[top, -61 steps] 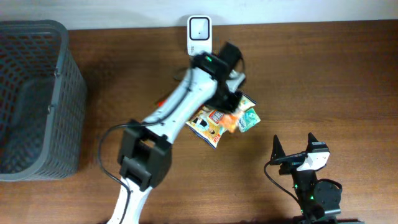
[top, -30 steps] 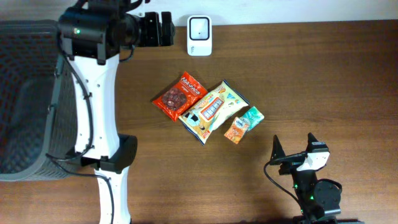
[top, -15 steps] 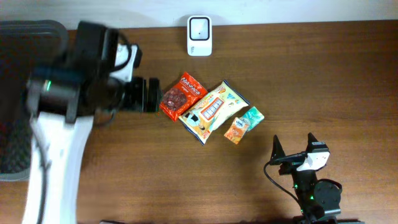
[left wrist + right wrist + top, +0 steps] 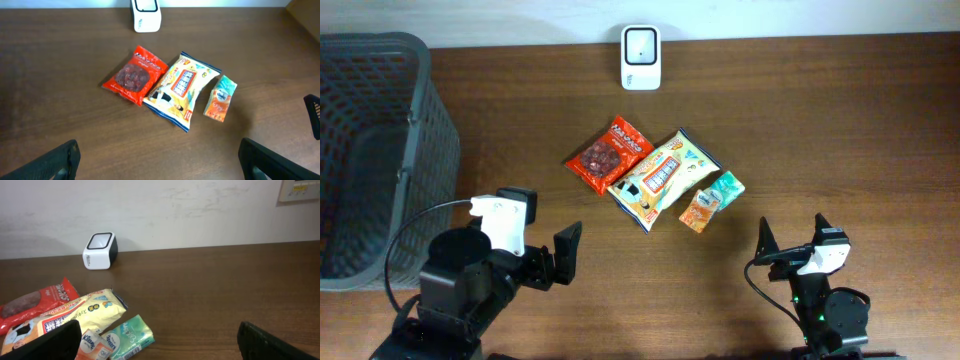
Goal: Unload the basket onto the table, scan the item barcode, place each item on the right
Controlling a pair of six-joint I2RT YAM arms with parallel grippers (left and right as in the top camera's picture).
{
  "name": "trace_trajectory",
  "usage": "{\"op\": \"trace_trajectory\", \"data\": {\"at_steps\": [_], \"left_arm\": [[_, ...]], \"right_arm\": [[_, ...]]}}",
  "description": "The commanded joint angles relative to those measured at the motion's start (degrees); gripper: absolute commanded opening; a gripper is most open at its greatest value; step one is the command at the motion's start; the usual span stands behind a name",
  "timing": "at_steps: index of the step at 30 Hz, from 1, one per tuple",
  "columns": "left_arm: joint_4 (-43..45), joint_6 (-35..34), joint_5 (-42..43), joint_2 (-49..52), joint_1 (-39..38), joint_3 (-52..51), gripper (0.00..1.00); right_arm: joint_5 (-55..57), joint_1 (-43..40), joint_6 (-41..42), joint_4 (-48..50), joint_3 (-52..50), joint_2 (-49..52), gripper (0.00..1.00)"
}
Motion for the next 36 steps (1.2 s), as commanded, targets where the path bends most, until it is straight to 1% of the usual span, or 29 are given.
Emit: {"op": "trace_trajectory", "data": {"at_steps": [1, 7, 9, 12, 13, 14, 15, 16, 17, 19, 20, 21, 23, 24, 26, 28, 30, 31, 33, 36], "left_arm": [[1.49, -0.52, -0.94, -0.24, -0.07, -0.17, 0.99], [1.29, -0.52, -0.92, -0.24, -0.07, -0.17, 0.99], [1.75, -0.5, -2.27, -0.22, -0.04, -0.17, 0.99], [2.93, -0.55, -10.14, 1.16, 0.0, -0.17, 0.99], [2.86, -0.61, -14.73, 2.47, 0.09, -0.17, 0.99], [2.47, -2.71, -18.18, 3.28, 0.79, -0.17, 0.99], [2.36, -5.11, -18.97, 3.63, 1.62, -0.17, 0.99], [2.45, -7.48, -18.88, 3.96, 2.62, -0.17, 0.99], [2.62, -9.31, -18.88, 4.42, 4.2, -0.17, 0.99], [2.45, -9.35, -18.88, 5.18, 6.69, -0.17, 0.99], [2.05, -9.38, -18.86, 5.64, 7.76, -0.17, 0.99], [1.62, -9.38, -18.05, 6.62, 9.16, -0.17, 0.99], [1.01, -9.33, -14.34, 8.15, 10.93, -0.17, 0.99], [1.03, -9.33, -14.4, 8.39, 11.08, -0.17, 0.99], [1.33, -9.35, -14.38, 8.28, 11.08, -0.17, 0.99], [1.27, -9.35, -14.38, 8.35, 11.08, -0.17, 0.99], [1.27, -9.35, -14.38, 8.35, 11.08, -0.17, 0.99], [1.27, -9.35, -14.38, 8.35, 11.08, -0.17, 0.99], [1.27, -9.35, -14.38, 8.35, 11.08, -0.17, 0.99], [1.27, -9.35, -14.38, 8.35, 11.08, -0.17, 0.99]], "right_arm": [[0.09, -0.17, 0.2, -0.13, -0.52, -0.2, 0.98], [0.09, -0.17, 0.2, -0.13, -0.52, -0.2, 0.98], [0.09, -0.17, 0.2, -0.13, -0.52, -0.2, 0.99], [0.33, -0.17, 0.2, -0.11, -0.52, -0.2, 0.98], [0.33, -0.17, 0.2, 0.04, -0.52, -0.2, 0.98], [-0.44, -0.17, 0.37, 0.85, -0.52, -0.2, 0.98], [-2.49, -0.17, 0.94, 1.95, -0.52, -0.2, 0.99], [-7.02, -0.17, 2.91, 4.28, -0.52, -0.2, 0.98], [-15.41, -0.17, 8.79, 6.69, -0.52, -0.2, 0.98], [-22.45, -0.17, 16.44, 6.67, -0.52, -0.2, 0.98], [-23.98, -0.17, 21.09, 8.28, -0.52, -0.2, 0.99], [-24.72, -0.17, 22.86, 10.16, -0.52, -0.2, 0.98], [-28.26, -0.17, 22.97, 15.87, -0.52, -0.2, 0.98], [-28.72, -0.17, 22.95, 18.47, -0.44, -0.2, 0.98], [-28.72, -0.17, 20.46, 19.63, 0.79, -0.15, 0.98], [-28.63, -0.17, 17.16, 16.68, 3.48, 0.17, 0.98], [-27.34, -0.17, 15.93, 10.16, 7.76, 2.01, 0.98], [-27.34, -0.17, 13.27, 5.73, 11.5, 4.61, 0.98], [-27.3, -0.17, 8.85, -2.01, 19.65, 11.93, 0.98], [-27.21, -0.17, 4.26, -17.27, 35.34, 27.93, 0.98]]}}
